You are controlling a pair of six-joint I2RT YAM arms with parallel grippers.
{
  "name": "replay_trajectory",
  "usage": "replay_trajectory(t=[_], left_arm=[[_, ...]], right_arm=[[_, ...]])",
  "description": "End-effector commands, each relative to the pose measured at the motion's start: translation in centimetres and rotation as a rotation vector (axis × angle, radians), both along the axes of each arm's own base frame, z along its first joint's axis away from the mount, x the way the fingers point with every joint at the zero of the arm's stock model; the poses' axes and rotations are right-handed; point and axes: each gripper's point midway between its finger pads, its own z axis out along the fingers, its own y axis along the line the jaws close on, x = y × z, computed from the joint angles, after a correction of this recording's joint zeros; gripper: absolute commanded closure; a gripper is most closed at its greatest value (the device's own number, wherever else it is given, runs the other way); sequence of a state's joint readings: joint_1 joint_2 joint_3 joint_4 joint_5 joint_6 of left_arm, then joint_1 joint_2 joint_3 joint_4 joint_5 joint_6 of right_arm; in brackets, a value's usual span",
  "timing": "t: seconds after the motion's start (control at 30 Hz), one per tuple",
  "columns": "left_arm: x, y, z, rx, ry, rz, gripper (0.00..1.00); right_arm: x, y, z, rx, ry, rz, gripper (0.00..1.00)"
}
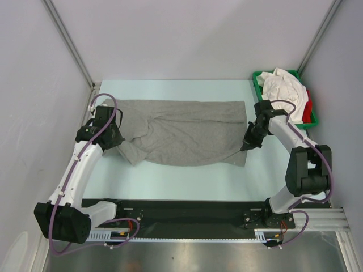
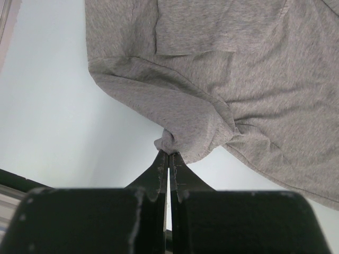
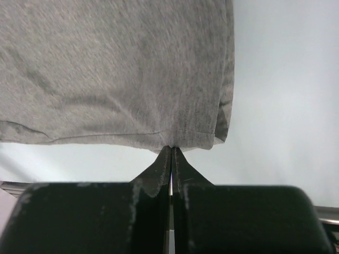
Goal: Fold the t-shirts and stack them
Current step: Fold the tshirt
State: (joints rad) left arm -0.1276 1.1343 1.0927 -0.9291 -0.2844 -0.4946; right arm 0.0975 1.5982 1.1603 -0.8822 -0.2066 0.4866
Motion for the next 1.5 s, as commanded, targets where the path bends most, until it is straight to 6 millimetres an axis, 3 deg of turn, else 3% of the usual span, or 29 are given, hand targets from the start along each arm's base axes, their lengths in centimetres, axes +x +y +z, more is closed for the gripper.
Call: replay_trajectory(t=[0.0, 0.17, 0.37, 0.5, 0.73, 1.03, 1.17, 1.33, 1.47], left_arm=[[0.8, 0.2, 1.1, 0.002, -0.045, 0.003, 1.0], [0.9, 0.3, 1.0, 0.004, -0.042, 0.004, 1.0], [0.8, 0.4, 1.0, 0.002, -0.043, 0.008, 1.0], [0.9, 0.3, 1.1, -0.001, -0.046, 0.005, 1.0], [0.9, 0.4, 1.5, 0.004, -0.052, 0.004, 1.0], [0.9, 1.8, 4.2, 0.044, -0.103, 0.061, 1.0], [0.9, 1.8, 4.5, 0.037, -0.112, 0.069, 1.0], [0.8, 1.7, 4.1, 0.021, -0.107, 0.07, 1.0], [0.7, 1.5, 3.9, 0.011, -0.103, 0.064, 1.0]], right_arm=[[-0.4, 0.0, 3.0, -0.015, -0.05, 0.036, 1.0], [-3.1, 2.0, 2.4, 0.045, 0.015, 0.06, 1.0], [-6.0, 2.9, -0.3, 0.102, 0.09, 0.027, 1.0], [-6.3, 2.3, -1.6, 0.092, 0.103, 0.015, 1.0], [-5.4, -0.5, -2.4, 0.043, 0.086, -0.008, 1.0], [-6.9, 1.8, -3.1, 0.124, 0.123, 0.019, 1.0], [-7.8, 2.7, -3.7, 0.145, 0.151, 0.034, 1.0], [-6.9, 2.0, -4.0, 0.155, 0.14, 0.015, 0.9], [-5.0, 0.0, -3.5, 0.14, 0.099, -0.026, 0.79]])
